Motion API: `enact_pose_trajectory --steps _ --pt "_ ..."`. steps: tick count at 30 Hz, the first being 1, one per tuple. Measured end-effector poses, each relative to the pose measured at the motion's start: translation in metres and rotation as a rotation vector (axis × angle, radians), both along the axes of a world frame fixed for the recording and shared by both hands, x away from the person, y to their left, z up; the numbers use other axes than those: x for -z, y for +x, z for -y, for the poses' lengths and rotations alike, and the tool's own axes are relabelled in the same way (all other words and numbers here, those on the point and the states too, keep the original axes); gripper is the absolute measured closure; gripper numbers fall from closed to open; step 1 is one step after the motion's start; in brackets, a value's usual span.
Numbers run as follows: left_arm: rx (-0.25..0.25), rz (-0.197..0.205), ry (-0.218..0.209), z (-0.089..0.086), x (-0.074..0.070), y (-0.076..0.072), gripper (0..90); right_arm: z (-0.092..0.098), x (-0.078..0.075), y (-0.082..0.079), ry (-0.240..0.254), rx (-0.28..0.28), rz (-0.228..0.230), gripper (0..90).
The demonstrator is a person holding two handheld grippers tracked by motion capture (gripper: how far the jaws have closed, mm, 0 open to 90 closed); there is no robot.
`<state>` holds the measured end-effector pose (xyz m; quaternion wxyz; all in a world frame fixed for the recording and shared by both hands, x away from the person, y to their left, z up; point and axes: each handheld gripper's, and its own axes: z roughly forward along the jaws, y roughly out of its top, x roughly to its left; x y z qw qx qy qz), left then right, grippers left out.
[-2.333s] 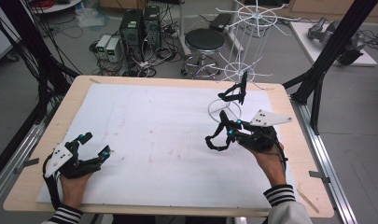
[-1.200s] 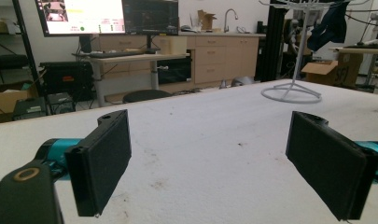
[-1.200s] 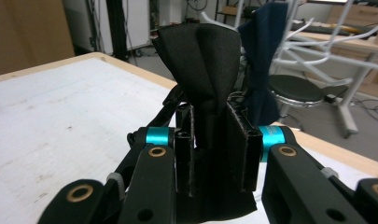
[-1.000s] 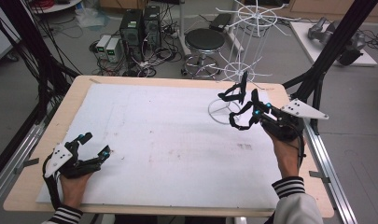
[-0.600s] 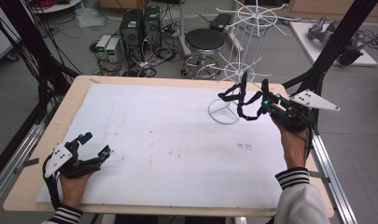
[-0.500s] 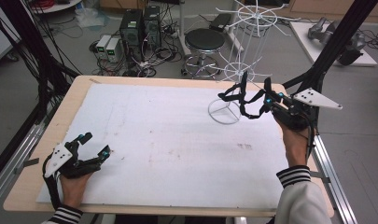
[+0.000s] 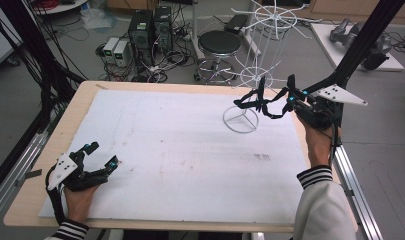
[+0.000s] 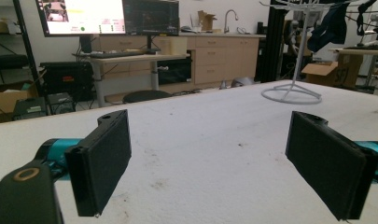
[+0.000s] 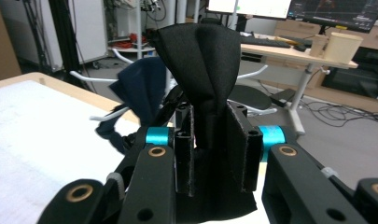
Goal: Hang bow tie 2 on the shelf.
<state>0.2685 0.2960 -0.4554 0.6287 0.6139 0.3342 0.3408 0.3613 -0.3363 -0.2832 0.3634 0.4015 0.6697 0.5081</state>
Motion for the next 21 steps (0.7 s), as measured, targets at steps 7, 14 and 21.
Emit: enact_pose_trajectory --steps 7,14,21 --pt "0.001 0.0 0.0 0.0 0.0 0.0 14.6 0.003 0.002 0.01 -0.017 0.009 0.001 74.0" --pt "0.0 0.001 -0.001 0.0 0.0 0.0 14.6 0.004 -0.001 0.02 -0.028 0.008 0.02 73.6" --pt "0.0 0.001 0.0 0.0 0.0 0.0 14.6 0.002 0.0 0.029 -0.075 0.026 0.043 73.7"
